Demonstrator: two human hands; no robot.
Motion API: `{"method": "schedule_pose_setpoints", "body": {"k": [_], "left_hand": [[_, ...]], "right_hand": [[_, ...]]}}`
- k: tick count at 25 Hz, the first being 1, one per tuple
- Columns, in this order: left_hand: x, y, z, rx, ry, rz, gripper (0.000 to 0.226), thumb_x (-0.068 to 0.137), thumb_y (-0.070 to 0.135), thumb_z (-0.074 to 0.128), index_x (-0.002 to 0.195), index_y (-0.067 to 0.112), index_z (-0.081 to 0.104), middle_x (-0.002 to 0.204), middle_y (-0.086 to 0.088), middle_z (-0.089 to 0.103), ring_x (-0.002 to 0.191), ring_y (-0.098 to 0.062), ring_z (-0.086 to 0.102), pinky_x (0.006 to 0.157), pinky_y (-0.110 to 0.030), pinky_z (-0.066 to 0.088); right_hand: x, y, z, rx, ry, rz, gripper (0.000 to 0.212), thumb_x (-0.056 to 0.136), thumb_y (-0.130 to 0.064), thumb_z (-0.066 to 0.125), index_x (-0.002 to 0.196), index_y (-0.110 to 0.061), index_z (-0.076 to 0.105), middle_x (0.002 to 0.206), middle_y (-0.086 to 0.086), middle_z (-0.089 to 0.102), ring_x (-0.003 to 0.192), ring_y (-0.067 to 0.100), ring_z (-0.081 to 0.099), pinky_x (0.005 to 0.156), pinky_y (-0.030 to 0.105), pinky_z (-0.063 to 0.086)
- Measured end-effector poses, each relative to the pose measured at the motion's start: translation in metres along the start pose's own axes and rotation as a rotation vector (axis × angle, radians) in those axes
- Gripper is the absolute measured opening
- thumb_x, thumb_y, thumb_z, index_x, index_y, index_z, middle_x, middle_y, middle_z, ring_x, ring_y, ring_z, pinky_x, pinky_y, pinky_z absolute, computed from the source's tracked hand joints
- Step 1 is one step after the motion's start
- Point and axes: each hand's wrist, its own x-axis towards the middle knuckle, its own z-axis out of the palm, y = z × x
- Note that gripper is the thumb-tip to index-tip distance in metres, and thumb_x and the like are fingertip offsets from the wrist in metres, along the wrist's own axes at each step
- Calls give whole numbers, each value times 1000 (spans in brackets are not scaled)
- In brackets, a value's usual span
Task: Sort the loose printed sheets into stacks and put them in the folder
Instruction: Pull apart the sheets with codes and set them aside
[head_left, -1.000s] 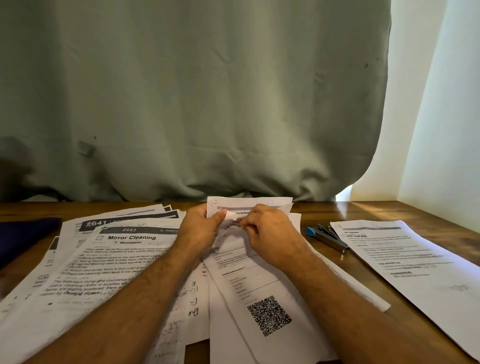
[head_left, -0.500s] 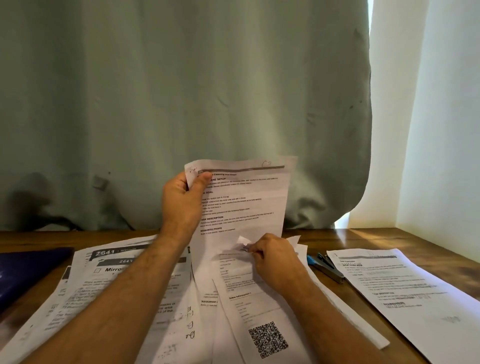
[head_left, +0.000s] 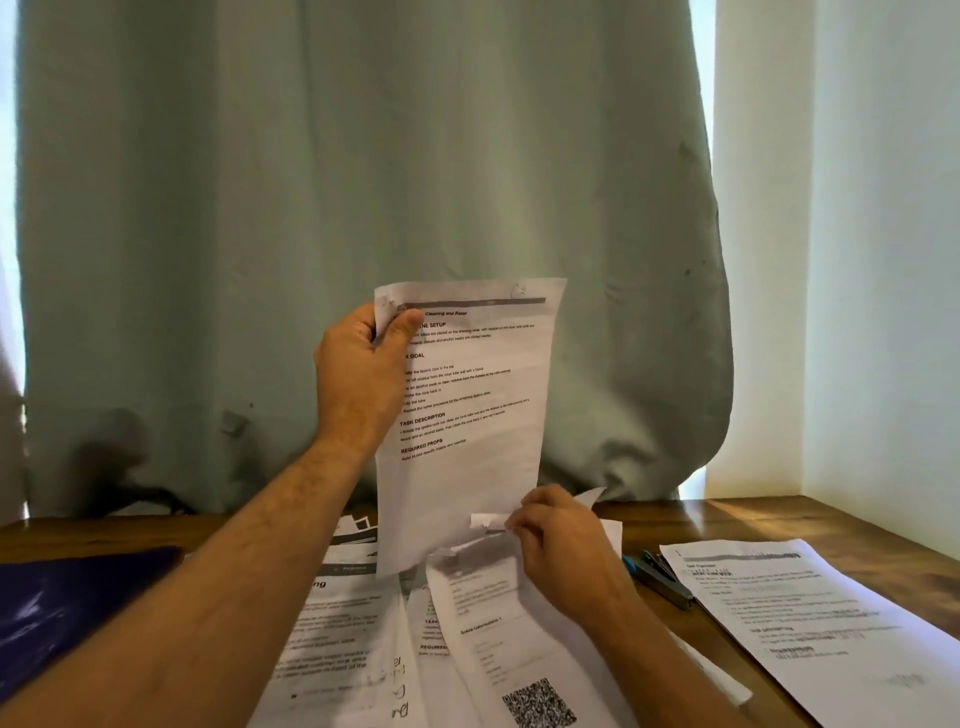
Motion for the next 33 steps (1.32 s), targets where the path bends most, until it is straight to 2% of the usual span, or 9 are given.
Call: {"method": "schedule_pose_setpoints", "body": {"k": [2, 5, 10, 17, 20, 25, 28, 30, 33], "left_hand": [[5, 10, -10, 4, 18, 37, 15, 97, 31, 64, 82, 32, 67, 78, 15, 72, 70, -1, 71, 56, -14, 55], [11, 20, -23, -2, 3, 56, 13, 97, 31, 64, 87, 28, 71, 81, 11, 75, 74, -6, 73, 62, -21, 60], [24, 40, -36, -36, 40, 78, 13, 97, 27, 66, 85, 25, 71, 81, 8, 75, 76, -11, 74, 68, -29, 61], [33, 59, -33, -169, -88, 116, 15, 100, 22, 61, 90, 24, 72, 83, 10, 77, 80, -10, 74, 73, -29, 61], [32, 62, -36, -251, -149, 130, 23, 102, 27, 57, 85, 26, 73, 83, 9, 76, 79, -8, 70, 72, -27, 57], [41, 56, -53, -404, -139, 41, 26, 101, 33, 54, 91, 24, 76, 98, -7, 76, 89, -23, 72, 81, -39, 60], [29, 27, -52, -443, -146, -241, 23, 103, 29, 53, 101, 15, 71, 93, -12, 78, 80, -28, 76, 65, -36, 61], [13, -2, -49, -431, -155, -471, 23, 105, 28, 50, 101, 14, 68, 87, -13, 78, 74, -29, 76, 59, -37, 61], [-17, -48, -47, -366, -201, -716, 27, 104, 29, 48, 101, 11, 68, 91, -19, 75, 74, -34, 75, 65, -46, 63]], "right_hand": [[0, -4, -13, 38, 130, -60, 18, 97, -23, 57, 106, -25, 73, 106, -11, 62, 87, -3, 52, 88, 12, 47], [3, -13, -32, 127, 371, -159, 15, 92, -12, 64, 101, -18, 74, 97, -8, 65, 81, -4, 56, 80, 6, 46], [24, -44, -58, 208, 612, -309, 17, 89, -3, 64, 101, -11, 73, 98, 0, 65, 86, 2, 58, 82, 11, 49], [75, -104, -108, 255, 855, -460, 17, 93, -9, 61, 106, -7, 72, 100, 5, 62, 90, 2, 53, 82, 10, 48], [89, -129, -124, 272, 881, -483, 18, 95, -12, 59, 106, -5, 71, 102, 8, 62, 91, 6, 55, 82, 18, 54], [95, -152, -132, 231, 895, -513, 22, 96, -16, 58, 108, -4, 71, 104, 11, 63, 91, 16, 60, 81, 26, 57], [94, -152, -118, 138, 814, -490, 21, 96, -16, 59, 108, -6, 72, 98, 10, 62, 82, 13, 56, 77, 23, 54], [92, -145, -100, 89, 664, -411, 21, 96, -19, 58, 108, -9, 72, 98, 8, 61, 82, 18, 58, 79, 30, 52], [86, -125, -62, -15, 424, -235, 20, 97, -27, 57, 105, -16, 72, 98, 3, 60, 83, 14, 51, 81, 29, 45]]}}
